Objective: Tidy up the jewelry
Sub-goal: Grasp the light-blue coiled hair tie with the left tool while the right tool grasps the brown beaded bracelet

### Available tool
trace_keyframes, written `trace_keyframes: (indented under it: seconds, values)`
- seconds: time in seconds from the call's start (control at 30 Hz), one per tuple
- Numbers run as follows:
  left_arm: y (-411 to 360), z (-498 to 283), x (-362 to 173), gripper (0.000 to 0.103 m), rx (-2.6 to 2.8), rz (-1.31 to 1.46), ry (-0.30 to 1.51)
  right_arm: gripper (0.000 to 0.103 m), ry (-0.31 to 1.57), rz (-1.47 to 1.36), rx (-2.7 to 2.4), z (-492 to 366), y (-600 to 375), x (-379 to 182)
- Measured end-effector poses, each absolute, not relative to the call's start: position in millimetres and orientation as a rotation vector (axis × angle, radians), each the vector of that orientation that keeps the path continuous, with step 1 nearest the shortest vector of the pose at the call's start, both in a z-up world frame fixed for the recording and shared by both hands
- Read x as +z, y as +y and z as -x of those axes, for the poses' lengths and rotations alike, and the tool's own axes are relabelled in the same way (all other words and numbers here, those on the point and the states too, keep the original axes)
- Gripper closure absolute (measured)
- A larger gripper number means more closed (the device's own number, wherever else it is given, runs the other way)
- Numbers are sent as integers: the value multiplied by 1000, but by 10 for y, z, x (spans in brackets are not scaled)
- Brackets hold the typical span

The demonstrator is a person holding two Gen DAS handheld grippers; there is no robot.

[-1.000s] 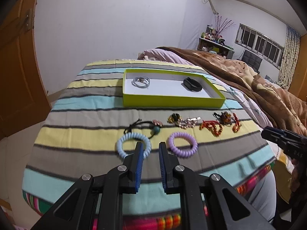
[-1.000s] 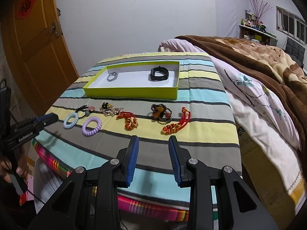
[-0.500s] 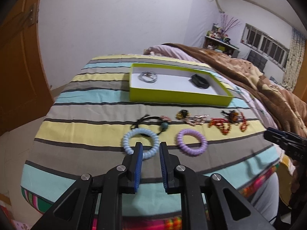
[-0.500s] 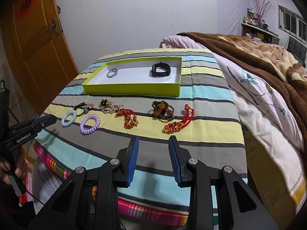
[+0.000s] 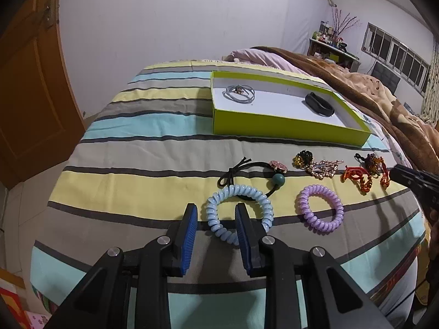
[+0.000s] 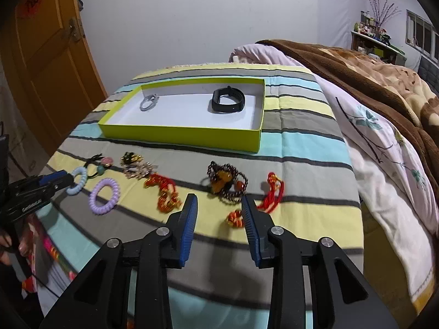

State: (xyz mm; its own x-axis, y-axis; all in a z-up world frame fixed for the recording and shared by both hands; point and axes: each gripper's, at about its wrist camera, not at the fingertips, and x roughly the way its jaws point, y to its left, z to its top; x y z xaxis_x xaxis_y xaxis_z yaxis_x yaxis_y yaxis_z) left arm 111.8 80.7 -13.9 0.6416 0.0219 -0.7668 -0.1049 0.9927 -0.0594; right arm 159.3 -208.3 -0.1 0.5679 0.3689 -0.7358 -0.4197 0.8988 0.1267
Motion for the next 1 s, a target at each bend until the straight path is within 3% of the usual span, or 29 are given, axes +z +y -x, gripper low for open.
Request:
trace_keyframes:
  seconds: [0.57,0.63,0.7,1.0]
  values:
    - [689,-1200,-212,75,105,7,868,62,923,137,448,-1974,-1900,-219]
    - [675,-1197,-210,81,104,2,864,62,926,138,445,-1985,-1893,-215]
    - [653,-1196,-209,91,103,-8,862,76,924,148,444,-1975,-1878,-210]
    - [650,-1125,-184,94,69,1,863,82,897,138,451,-1845,-1895,-139]
